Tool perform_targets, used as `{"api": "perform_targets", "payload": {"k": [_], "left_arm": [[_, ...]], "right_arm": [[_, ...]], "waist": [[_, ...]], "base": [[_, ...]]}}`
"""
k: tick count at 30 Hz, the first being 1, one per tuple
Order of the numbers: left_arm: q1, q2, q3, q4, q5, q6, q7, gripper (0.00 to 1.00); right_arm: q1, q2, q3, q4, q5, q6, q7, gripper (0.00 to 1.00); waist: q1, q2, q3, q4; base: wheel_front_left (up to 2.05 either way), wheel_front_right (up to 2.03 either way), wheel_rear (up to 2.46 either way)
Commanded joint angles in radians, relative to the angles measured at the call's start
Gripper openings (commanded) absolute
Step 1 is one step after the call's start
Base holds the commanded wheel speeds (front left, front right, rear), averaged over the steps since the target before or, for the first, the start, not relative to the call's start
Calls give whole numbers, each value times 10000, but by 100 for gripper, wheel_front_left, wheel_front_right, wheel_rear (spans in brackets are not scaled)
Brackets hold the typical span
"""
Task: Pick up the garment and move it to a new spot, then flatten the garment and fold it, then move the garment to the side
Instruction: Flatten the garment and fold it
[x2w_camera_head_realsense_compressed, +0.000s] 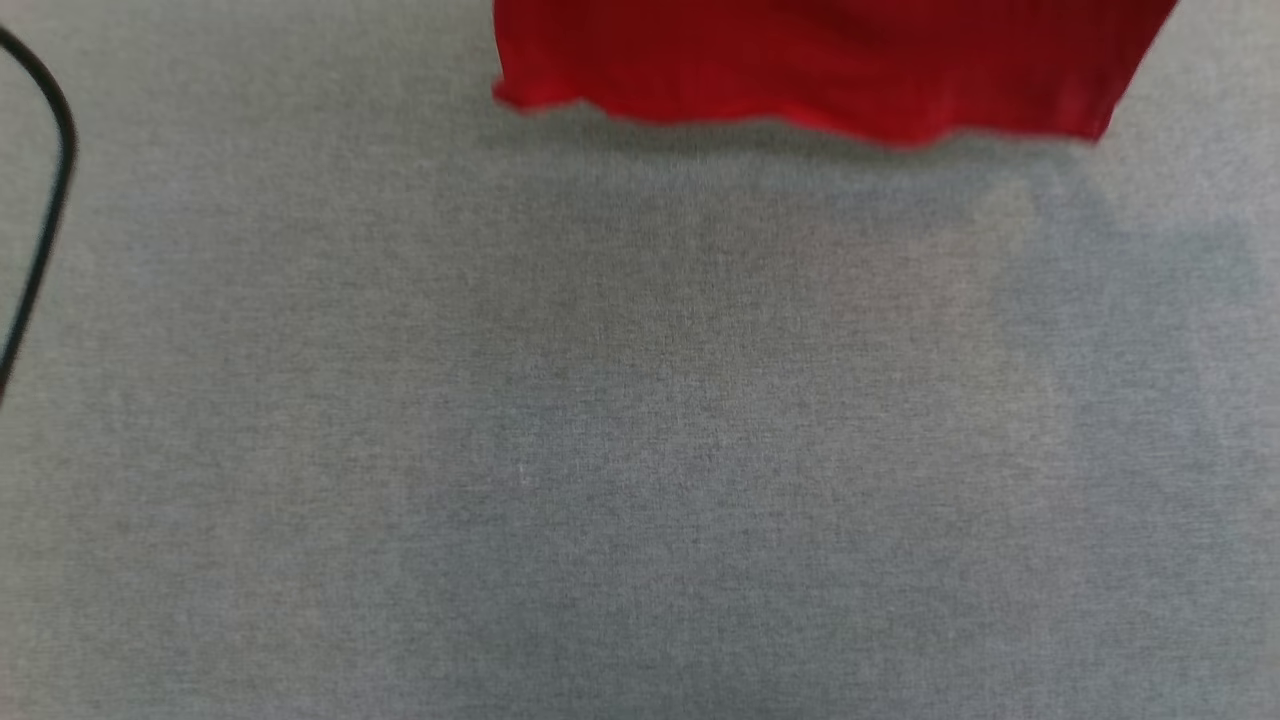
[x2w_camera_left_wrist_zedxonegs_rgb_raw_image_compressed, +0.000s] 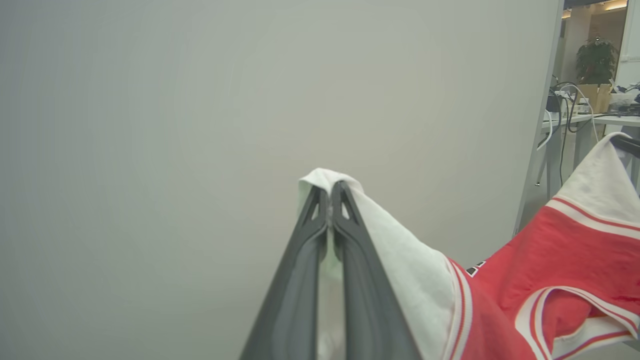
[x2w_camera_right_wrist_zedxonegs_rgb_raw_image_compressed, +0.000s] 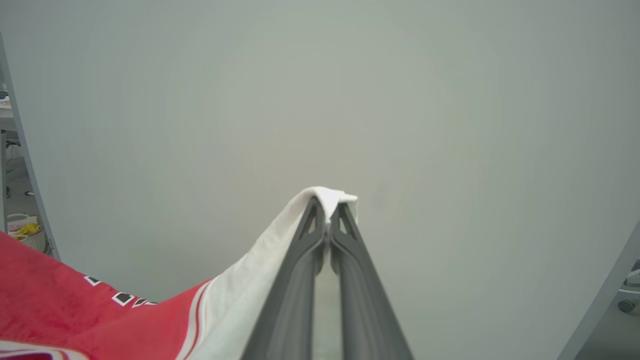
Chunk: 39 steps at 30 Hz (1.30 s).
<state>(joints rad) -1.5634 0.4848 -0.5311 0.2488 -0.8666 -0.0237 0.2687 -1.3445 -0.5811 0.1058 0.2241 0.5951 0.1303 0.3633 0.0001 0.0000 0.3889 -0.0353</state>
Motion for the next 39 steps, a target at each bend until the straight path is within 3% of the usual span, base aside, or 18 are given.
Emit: {"api": "perform_targets", "payload": {"k": [1,8,15,26,31,39], "left_arm": [[-535,-119,83,331,100,-118,-105,0],[-2016,-393,295,2041,265,-491,-754,0],[-1686,-296,51,2881,324,-829,-1331,0],[2592,425,-329,2675,-191,-974,-2651,0],[5094,509,-482,2144,-600,-748,-3109,0],[8856,856,-495,811,-1328,-20,-3734,0]], "right_arm": [[-622,28,155,356,-174,4,-201,0],[-2992,113,915,2176,-483,4,-1116,0],[-3357,214,2030,3364,-235,4,-1934,0],[-49,478,3837,4108,1082,4,-3882,0],[1931,417,4411,4094,1572,4,-4544,0],[5152,108,4835,3646,2135,4,-5279,0]], "waist": [[-1,0,1014,-138],[-1,0,1524,-35],[-1,0,1548,27],[-1,0,282,-128],[-1,0,-503,-69],[-1,0,-1753,-60]], "base": [[0,0,0],[0,0,0],[0,0,0],[0,0,0],[0,0,0],[0,0,0]]}}
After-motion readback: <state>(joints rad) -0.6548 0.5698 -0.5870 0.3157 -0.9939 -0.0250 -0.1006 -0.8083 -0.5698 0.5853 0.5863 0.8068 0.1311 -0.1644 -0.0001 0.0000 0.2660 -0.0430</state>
